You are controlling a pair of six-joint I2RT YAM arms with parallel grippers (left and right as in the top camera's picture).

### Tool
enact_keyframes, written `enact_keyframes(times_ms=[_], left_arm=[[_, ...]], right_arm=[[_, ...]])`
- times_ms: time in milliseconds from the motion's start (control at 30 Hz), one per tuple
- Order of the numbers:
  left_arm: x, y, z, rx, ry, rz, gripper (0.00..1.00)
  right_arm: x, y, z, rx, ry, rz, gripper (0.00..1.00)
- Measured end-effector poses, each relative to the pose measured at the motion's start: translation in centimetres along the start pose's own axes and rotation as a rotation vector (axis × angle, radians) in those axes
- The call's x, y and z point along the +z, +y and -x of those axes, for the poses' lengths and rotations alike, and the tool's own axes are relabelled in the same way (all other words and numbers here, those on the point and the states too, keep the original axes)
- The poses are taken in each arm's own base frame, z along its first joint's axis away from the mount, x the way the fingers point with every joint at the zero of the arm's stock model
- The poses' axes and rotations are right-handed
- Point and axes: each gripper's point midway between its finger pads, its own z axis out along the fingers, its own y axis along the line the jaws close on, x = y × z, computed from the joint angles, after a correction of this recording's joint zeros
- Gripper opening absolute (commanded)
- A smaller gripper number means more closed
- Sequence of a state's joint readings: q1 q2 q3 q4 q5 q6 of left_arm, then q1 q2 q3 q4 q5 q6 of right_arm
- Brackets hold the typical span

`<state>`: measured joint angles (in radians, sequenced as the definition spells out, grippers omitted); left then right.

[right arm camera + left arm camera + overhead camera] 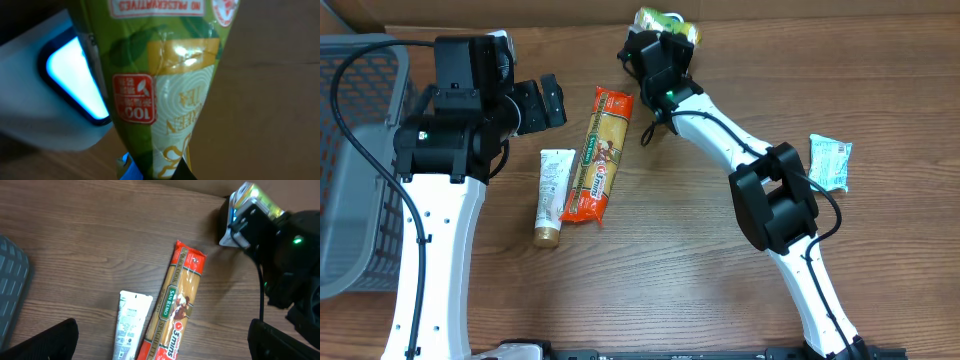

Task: Scan the item barcode
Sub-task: 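Raise the carton up to the scanner with the right gripper, then carry the carton right and release it beside the wipes pack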

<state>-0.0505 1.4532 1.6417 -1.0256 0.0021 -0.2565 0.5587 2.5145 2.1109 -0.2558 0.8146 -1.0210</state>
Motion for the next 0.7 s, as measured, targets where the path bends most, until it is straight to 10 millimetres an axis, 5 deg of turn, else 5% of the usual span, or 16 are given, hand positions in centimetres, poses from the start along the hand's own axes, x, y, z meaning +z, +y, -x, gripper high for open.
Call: enact_keyframes(times_ms=[233,400,533,700], left_arm=[[0.0,0.0,0.0,0.000,0.000,0.000,0.99],[0.0,0.0,0.0,0.000,0.000,0.000,0.99],[0.0,0.0,0.0,0.000,0.000,0.000,1.00],[0.0,0.0,0.0,0.000,0.000,0.000,1.00]], right_arm=[[-6.2,2.9,-1.8,-0.047,0.030,0.302,0.04],[-14.2,1.1,-2.0,0.187,-0.031,0.576,0.04],[-18.6,0.2,-2.3,0.417,-0.046,0.809,0.04],[-18.7,1.7,-4.8,0.700,0.098,1.057,0.04]])
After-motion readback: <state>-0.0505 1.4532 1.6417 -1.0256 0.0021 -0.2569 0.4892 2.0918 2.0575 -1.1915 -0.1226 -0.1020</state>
